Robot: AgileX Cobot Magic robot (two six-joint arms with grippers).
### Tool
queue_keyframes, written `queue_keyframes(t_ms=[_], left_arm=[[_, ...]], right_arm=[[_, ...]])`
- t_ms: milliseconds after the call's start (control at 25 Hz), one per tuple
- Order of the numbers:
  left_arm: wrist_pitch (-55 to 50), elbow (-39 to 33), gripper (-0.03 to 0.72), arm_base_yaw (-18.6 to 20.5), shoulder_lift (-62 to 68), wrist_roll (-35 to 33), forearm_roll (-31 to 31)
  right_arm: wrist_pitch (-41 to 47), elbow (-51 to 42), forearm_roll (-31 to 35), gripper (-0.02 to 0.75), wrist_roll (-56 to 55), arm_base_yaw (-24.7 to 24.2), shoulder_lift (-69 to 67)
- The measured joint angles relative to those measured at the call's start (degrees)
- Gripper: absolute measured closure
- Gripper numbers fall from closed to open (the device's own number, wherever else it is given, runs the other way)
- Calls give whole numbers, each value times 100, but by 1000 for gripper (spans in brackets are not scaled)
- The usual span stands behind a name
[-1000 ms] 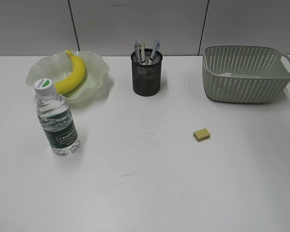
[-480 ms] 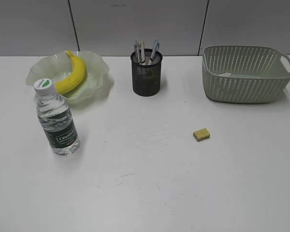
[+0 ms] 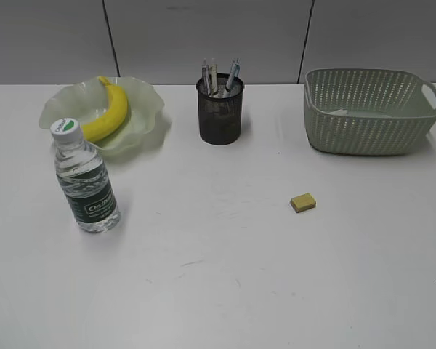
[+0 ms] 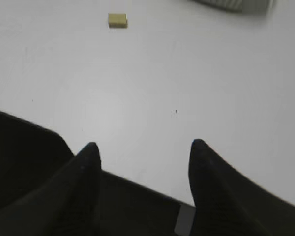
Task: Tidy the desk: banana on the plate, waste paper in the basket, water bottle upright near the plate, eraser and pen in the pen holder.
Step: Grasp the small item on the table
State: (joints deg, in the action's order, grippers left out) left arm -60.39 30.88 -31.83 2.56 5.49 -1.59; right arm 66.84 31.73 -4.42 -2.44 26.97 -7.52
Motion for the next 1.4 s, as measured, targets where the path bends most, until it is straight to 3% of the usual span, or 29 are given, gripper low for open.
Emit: queue_keyframes(t_ms=[120,360,520,920,1400], left_arm=[[0,0,379,0,7,0,-6],[283,165,379,0,723,0,100],[763,452,379,0,1754,-60,260],[1965,1258,379,-54,4858,-1036,1180],[3093,2925,339,-1302,7737,-1322,1057]], right_arm=[[-219,-58,0,281,0,0,695],[-605,-225,14,281,7,0,792],[-698,-257,39,281,39,0,792],[-712,-257,49,281,58,0,792],[-715,-257,56,282,63,0,792]])
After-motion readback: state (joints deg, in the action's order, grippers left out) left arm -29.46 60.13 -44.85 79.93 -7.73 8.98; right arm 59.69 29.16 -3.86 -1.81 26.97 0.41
